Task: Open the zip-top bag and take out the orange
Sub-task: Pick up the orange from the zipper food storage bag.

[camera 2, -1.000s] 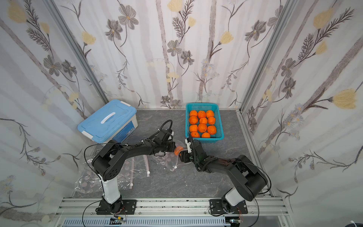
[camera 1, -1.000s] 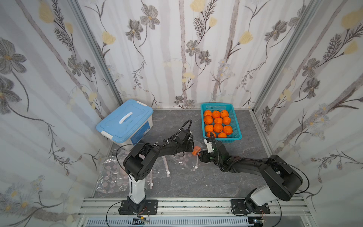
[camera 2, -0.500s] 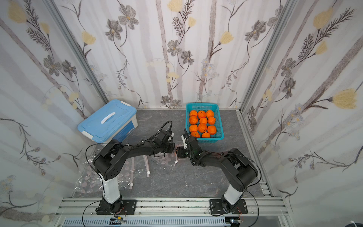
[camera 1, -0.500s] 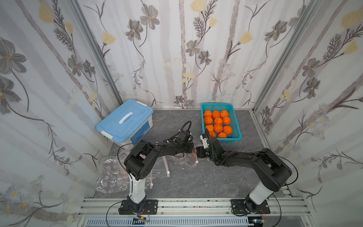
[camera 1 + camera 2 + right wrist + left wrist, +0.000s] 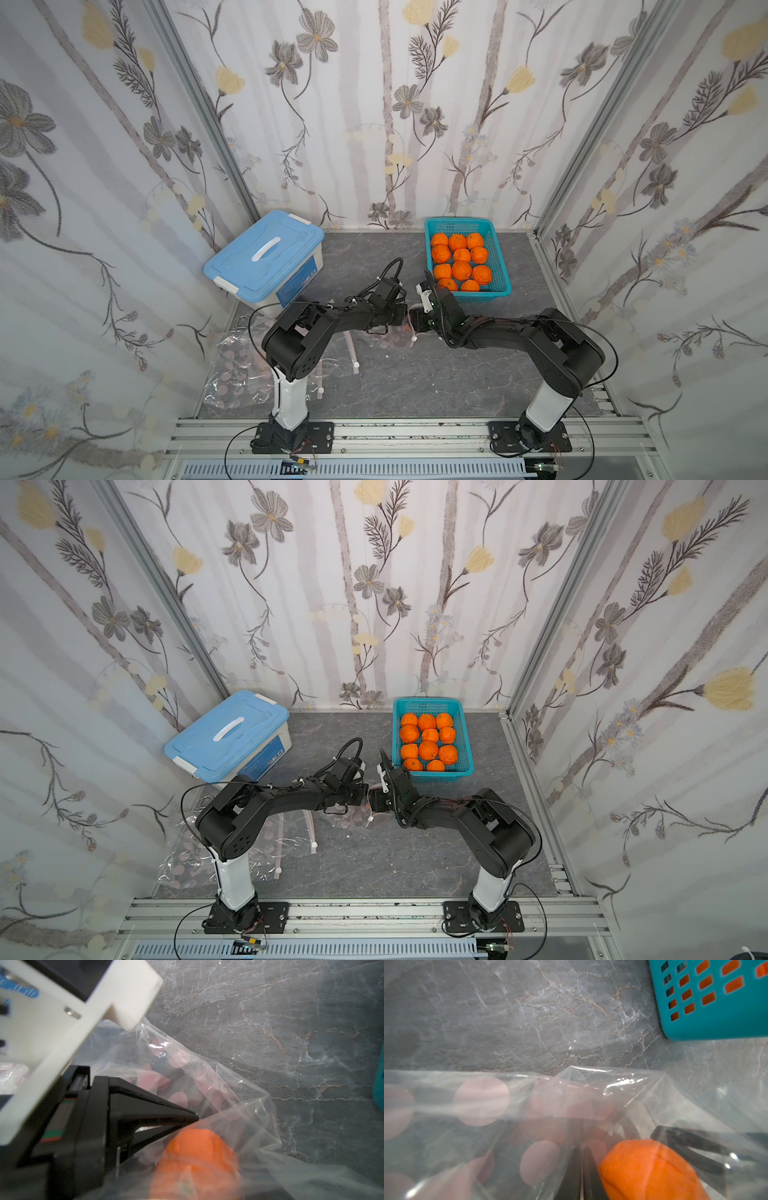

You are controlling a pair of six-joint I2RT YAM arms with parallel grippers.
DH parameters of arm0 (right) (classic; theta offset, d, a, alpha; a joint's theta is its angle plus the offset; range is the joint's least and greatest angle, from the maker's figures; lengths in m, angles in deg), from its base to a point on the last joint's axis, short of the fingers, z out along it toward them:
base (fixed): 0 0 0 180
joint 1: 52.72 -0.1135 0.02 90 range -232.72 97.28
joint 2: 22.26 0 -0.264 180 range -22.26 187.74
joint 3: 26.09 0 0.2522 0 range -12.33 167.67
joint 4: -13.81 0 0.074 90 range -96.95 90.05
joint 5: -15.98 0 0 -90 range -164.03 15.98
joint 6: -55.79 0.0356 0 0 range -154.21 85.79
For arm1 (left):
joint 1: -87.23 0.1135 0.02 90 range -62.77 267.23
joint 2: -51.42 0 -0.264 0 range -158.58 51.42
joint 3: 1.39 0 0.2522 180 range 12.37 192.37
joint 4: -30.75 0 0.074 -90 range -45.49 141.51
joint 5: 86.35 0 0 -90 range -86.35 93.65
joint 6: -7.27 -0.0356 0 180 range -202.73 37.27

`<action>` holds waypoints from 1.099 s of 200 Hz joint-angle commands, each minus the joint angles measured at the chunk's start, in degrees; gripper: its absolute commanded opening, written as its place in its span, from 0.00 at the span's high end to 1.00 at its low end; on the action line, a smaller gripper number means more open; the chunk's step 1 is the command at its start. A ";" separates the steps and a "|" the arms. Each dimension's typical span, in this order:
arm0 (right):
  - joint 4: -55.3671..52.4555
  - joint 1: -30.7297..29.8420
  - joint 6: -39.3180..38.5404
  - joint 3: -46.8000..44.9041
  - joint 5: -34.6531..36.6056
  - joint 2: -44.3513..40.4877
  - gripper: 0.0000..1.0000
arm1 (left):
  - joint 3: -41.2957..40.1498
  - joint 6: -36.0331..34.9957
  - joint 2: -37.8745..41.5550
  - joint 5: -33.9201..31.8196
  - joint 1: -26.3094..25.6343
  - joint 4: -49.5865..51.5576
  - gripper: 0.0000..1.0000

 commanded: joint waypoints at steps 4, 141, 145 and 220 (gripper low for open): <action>-1.99 -1.19 -1.65 0.21 -2.56 0.31 0.32 | -0.16 -0.60 0.47 1.03 -0.08 -0.82 0.91; -2.01 -2.21 -3.67 -4.77 -1.83 -5.84 0.51 | -0.85 -0.57 1.65 1.01 0.35 -0.73 0.91; -1.95 -2.21 -3.72 -5.03 -1.94 -6.18 0.51 | -0.91 -0.52 1.66 1.07 0.36 -0.82 0.91; -7.34 -2.03 -4.82 -6.99 -0.52 -15.51 0.52 | -1.80 -1.12 2.71 0.56 0.71 -0.47 0.91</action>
